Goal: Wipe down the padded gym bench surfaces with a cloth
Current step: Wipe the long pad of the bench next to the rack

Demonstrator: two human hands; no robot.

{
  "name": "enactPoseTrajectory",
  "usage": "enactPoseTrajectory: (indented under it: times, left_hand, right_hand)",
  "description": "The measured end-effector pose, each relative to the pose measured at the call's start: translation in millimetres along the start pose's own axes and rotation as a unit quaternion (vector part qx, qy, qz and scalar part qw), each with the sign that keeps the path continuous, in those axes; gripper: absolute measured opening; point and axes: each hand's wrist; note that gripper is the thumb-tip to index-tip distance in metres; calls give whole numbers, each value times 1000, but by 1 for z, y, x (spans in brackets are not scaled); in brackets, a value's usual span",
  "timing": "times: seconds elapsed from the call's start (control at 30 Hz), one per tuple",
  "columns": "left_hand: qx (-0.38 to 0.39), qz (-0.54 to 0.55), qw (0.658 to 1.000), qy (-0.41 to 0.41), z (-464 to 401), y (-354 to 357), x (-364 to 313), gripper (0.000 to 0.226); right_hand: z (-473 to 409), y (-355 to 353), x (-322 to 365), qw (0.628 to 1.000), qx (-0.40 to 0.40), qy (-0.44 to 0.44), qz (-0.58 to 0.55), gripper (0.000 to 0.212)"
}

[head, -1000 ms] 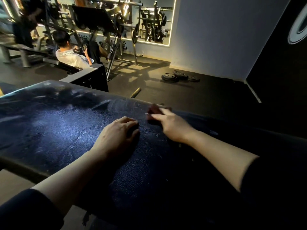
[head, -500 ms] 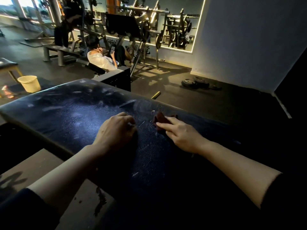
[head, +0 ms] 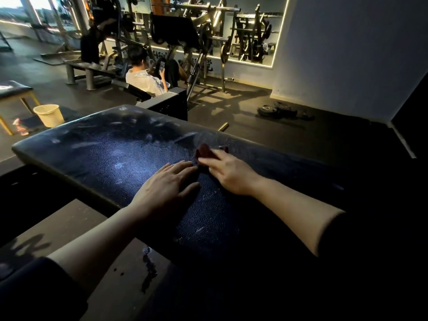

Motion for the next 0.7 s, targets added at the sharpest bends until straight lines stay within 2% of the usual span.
enactPoseTrajectory:
  times: [0.1, 0.17, 0.3, 0.37, 0.47, 0.6, 0.7]
  left_hand:
    - [-6, 3, 1000, 4, 0, 2, 1, 84]
    - [-19, 3, 1000, 5, 1, 3, 0, 80]
    - [-28, 18, 999, 0, 2, 0, -3, 75]
    - [-30, 36, 999, -12, 3, -2, -5, 71]
    - [-43, 46, 998, -30, 7, -5, -6, 51]
    - [-82, 72, 992, -57, 11, -5, -6, 43]
    - [-94, 72, 989, -83, 11, -4, -7, 42]
  right_hand:
    - [71, -15, -6, 999, -1, -42, -18, 42]
    - [85, -26, -26, 1000, -14, 8, -14, 42]
    - [21, -29, -58, 986, -28, 159, 43, 41]
    - [-20, -17, -55, 980, -33, 189, 45, 44]
    - [-42, 1, -29, 989, -30, 142, 39, 44]
    - [21, -7, -7, 1000, 9, 3, 6, 45]
    - [48, -24, -25, 1000, 13, 13, -1, 47]
Point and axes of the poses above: each hand's wrist, its own z-axis away from the middle knuckle, its own y-axis out of the palm, x = y × z, and after that the axes turned 6 degrees about -y, right-handed
